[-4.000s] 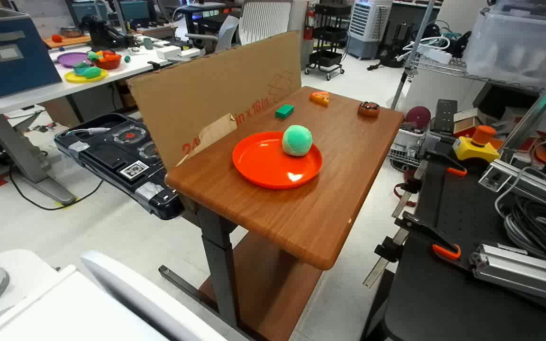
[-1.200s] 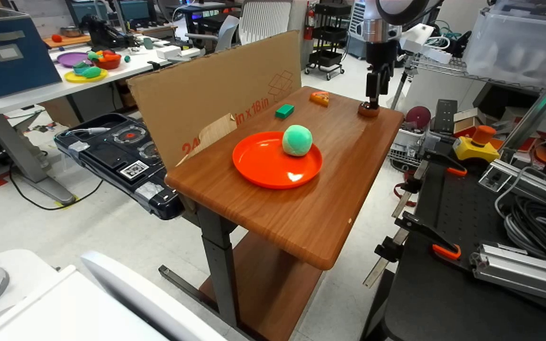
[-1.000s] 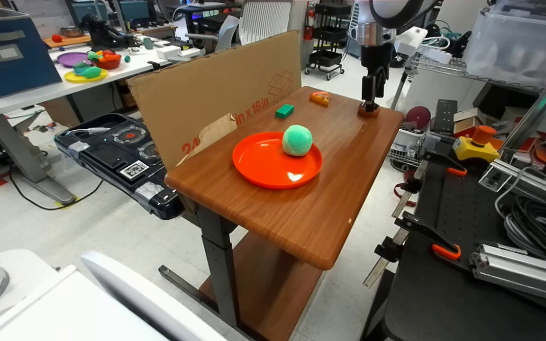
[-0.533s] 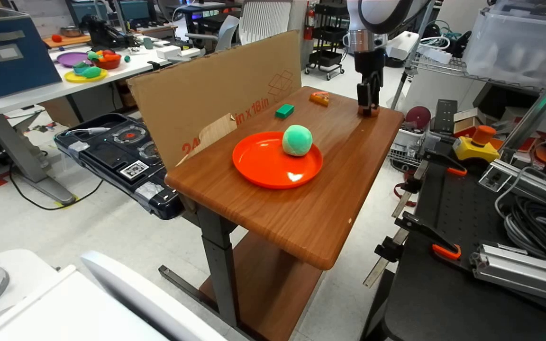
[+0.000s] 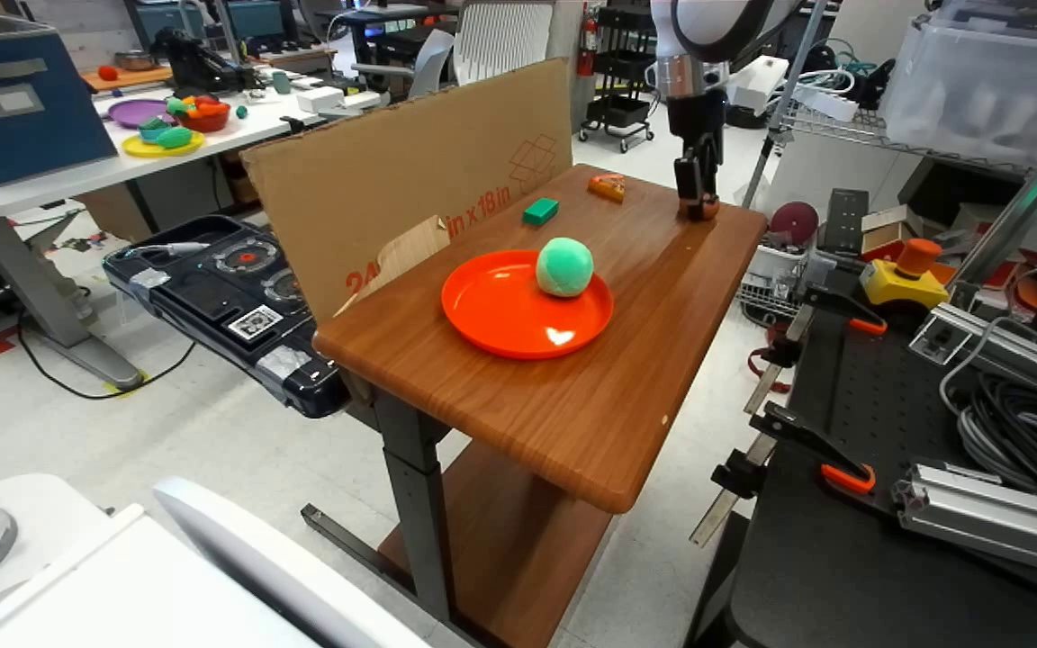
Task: Move the donut to the left
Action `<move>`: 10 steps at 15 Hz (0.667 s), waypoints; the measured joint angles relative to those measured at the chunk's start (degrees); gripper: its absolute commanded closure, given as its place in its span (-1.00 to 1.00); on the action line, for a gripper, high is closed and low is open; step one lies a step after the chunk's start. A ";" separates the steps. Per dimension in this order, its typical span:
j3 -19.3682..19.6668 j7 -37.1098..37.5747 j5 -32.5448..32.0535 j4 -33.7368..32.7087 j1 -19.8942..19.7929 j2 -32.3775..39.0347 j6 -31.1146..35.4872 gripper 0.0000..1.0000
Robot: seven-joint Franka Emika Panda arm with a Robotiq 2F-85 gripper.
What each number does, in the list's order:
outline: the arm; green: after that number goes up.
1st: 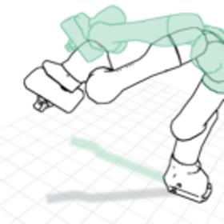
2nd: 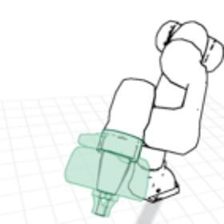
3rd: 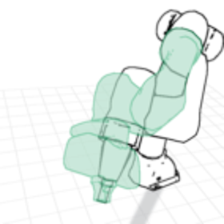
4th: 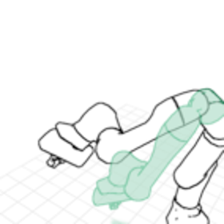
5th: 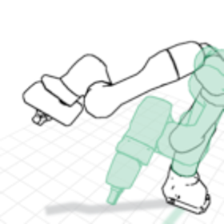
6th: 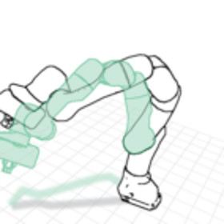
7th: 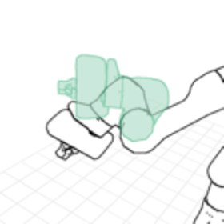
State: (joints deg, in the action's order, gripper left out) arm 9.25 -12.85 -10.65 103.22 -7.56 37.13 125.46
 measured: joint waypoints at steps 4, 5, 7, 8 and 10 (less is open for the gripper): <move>-1.99 -1.10 -1.74 5.54 0.96 -5.33 0.05 0.15; -2.62 -1.17 -1.99 7.54 1.39 -6.94 0.05 0.15; -3.80 -1.17 -2.41 11.09 2.43 -9.25 0.05 0.15; -4.33 -1.16 -2.47 12.47 3.01 -9.92 0.05 0.15; -5.18 -1.05 -2.56 14.51 4.13 -10.44 0.29 0.15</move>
State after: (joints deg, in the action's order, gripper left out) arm 4.08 -13.91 -13.21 117.72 -3.43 26.69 125.76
